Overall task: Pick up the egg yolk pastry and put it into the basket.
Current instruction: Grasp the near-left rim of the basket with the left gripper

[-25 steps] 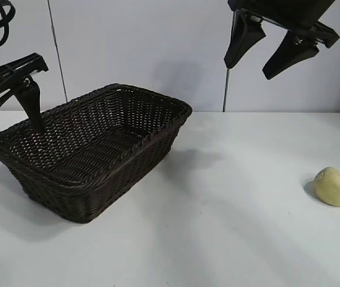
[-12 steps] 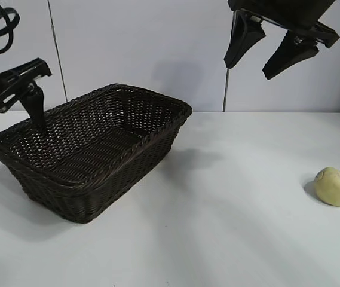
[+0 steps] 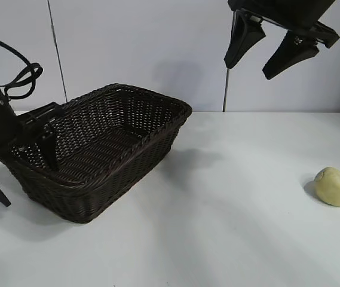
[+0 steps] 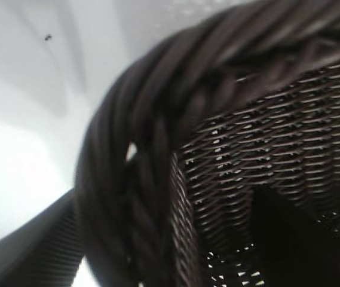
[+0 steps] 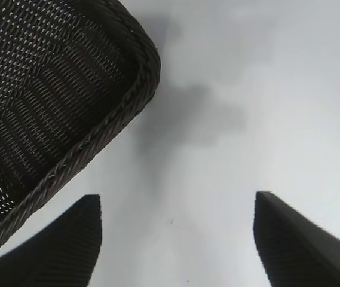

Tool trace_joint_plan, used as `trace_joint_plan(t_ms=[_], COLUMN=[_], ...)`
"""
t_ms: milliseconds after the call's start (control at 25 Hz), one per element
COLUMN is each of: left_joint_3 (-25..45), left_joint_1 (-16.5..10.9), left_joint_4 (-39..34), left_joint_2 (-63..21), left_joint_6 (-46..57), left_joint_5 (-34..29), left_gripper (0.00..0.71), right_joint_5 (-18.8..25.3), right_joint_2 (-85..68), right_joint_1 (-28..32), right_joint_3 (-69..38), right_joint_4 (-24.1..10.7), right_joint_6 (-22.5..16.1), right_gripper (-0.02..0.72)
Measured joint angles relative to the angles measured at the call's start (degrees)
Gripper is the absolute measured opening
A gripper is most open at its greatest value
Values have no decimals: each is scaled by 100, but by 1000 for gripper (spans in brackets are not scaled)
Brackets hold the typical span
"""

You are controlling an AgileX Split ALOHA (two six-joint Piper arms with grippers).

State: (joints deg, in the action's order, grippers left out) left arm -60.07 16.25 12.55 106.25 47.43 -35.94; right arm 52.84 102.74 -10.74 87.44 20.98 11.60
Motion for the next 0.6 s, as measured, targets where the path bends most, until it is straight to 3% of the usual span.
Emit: trace_joint_plan(t_ms=[80,160,360,440,600], left_joint_3=[0,0,0,0,0], left_joint_1=[0,0,0,0,-4], left_joint_4=[0,6,25,79,115], left_joint_2=[0,0,0,0,-5], left_joint_6=[0,0,81,174,174], left_joint_5=[0,-6,-195,-141,-167], left_gripper=[539,496,208,130,102], right_joint_5=[0,0,0,0,0], right_joint_2=[0,0,0,0,0], right_joint_1=[0,0,0,0,0], right_joint_3=[0,0,0,0,0], right_joint_4=[0,0,0,0,0], right_joint_6=[0,0,0,0,0], right_gripper=[519,519,519,519,519])
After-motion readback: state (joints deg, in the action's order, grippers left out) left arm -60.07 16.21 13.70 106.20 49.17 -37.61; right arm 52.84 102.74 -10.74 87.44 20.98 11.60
